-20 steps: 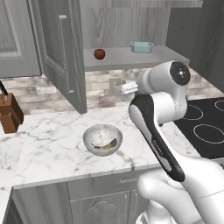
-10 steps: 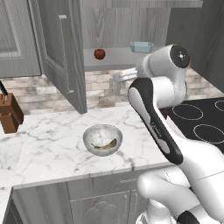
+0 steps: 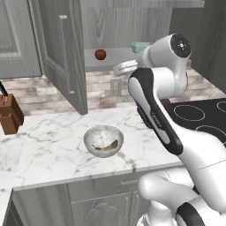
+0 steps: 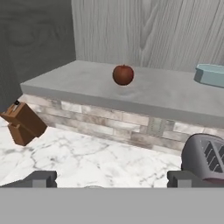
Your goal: Open the cabinet. Pick the banana and apple from the cabinet and place them into the bowl. Then close the cabinet.
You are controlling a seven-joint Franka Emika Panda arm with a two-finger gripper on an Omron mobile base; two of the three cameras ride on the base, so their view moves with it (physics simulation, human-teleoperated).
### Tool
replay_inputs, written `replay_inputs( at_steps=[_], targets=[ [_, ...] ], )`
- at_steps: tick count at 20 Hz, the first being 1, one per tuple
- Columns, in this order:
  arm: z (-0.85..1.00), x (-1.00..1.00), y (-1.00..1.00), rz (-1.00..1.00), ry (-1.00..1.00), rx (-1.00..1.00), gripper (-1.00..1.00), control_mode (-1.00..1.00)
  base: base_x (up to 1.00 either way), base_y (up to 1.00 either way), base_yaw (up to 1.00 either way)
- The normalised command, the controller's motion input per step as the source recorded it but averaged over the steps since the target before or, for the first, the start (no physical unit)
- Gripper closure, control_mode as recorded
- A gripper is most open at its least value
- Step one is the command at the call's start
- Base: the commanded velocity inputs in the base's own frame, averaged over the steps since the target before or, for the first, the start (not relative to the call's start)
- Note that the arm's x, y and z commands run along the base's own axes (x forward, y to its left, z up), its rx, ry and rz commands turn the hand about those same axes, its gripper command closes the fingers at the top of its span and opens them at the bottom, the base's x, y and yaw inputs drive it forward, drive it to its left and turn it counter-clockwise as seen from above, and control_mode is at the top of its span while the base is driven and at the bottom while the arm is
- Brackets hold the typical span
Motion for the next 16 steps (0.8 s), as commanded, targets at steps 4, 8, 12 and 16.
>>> replay_inputs(
  at_steps=[4,8,12,16],
  targets=[
    [0.00,0.23,0.00,-0.02,0.00,0.00,-1.00,-1.00,0.00,0.00,0.00],
    [0.00,0.34,0.00,-0.02,0.00,0.00,-1.00,-1.00,0.00,0.00,0.00],
    [0.00,0.37,0.00,-0.01,0.00,0.00,-1.00,-1.00,0.00,0.00,0.00],
    [0.00,0.40,0.04,-0.01,0.00,0.00,-1.00,-1.00,0.00,0.00,0.00]
  ],
)
